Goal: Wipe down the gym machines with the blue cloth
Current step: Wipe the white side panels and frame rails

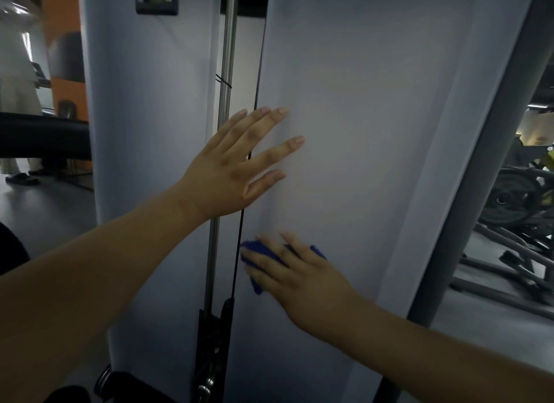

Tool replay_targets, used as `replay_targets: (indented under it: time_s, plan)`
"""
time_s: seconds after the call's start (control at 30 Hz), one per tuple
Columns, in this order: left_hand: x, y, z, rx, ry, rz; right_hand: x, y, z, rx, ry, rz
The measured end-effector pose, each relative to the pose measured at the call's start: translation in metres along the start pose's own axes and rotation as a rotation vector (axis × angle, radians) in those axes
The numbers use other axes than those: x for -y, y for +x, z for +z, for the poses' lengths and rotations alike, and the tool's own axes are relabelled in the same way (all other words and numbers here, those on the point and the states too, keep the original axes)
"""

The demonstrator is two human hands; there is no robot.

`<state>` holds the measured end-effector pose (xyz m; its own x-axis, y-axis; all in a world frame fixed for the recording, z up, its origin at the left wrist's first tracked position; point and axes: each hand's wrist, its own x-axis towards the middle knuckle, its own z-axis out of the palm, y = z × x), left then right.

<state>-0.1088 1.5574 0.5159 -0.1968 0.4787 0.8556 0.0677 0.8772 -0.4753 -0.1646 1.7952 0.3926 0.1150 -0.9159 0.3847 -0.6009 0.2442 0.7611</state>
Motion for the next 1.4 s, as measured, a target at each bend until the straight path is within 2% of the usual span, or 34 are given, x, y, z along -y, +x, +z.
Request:
replay_targets:
  time_s: [0.1, 0.27, 0.4, 0.43, 0.57, 0.7, 0.73, 0.83, 0.87, 0.9, 1.03, 1.1, 1.17, 1.23, 1.3, 1.4]
  plan:
    - [-0.002, 0.0, -0.001, -0.002, -0.018, 0.009, -0.016, 0.008, -0.016, -0.084, 0.037, 0.177]
    - [-0.001, 0.003, 0.0, 0.019, -0.041, 0.017, -0.006, -0.002, -0.003, 0.014, 0.002, -0.01]
    - [-0.004, 0.0, 0.001, 0.022, -0.061, 0.004, -0.027, 0.003, -0.026, -0.075, 0.022, 0.219]
    - [-0.005, 0.0, 0.001, 0.022, -0.058, 0.002, -0.025, 0.003, -0.026, -0.07, 0.011, 0.225]
    - [-0.008, 0.001, 0.002, 0.021, -0.054, -0.001, -0.021, -0.004, -0.016, 0.002, -0.011, 0.051]
    - [-0.008, 0.0, 0.0, 0.027, -0.058, -0.003, -0.038, 0.003, -0.032, -0.108, -0.002, 0.288]
    - [-0.008, 0.0, 0.0, 0.027, -0.056, -0.002, -0.032, 0.001, -0.029, -0.106, 0.006, 0.266]
    - [-0.01, 0.002, -0.002, 0.024, -0.055, -0.006, -0.002, -0.015, -0.005, 0.05, 0.0, 0.006]
    - [-0.011, 0.002, -0.002, 0.024, -0.055, -0.007, -0.004, -0.019, -0.004, 0.08, -0.006, -0.027]
    - [-0.012, 0.001, -0.003, 0.022, -0.053, -0.011, -0.012, -0.02, -0.009, 0.06, -0.007, -0.01]
    - [-0.021, -0.006, -0.005, 0.009, -0.041, -0.052, -0.039, -0.023, -0.039, -0.109, -0.047, 0.275]
    - [-0.031, -0.012, -0.005, -0.016, -0.047, -0.087, -0.025, -0.037, -0.033, -0.072, -0.085, 0.208]
    - [-0.044, -0.019, -0.004, -0.031, -0.073, -0.127, 0.003, -0.058, -0.015, 0.077, -0.068, 0.023]
    - [-0.06, -0.029, -0.003, -0.032, -0.103, -0.159, 0.013, -0.075, -0.008, 0.173, -0.069, -0.066]
    - [-0.076, -0.04, -0.001, -0.027, -0.128, -0.167, -0.001, -0.078, -0.021, 0.115, -0.066, -0.024]
    - [-0.1, -0.054, 0.003, 0.002, -0.17, -0.166, -0.038, -0.083, -0.052, -0.06, -0.067, 0.166]
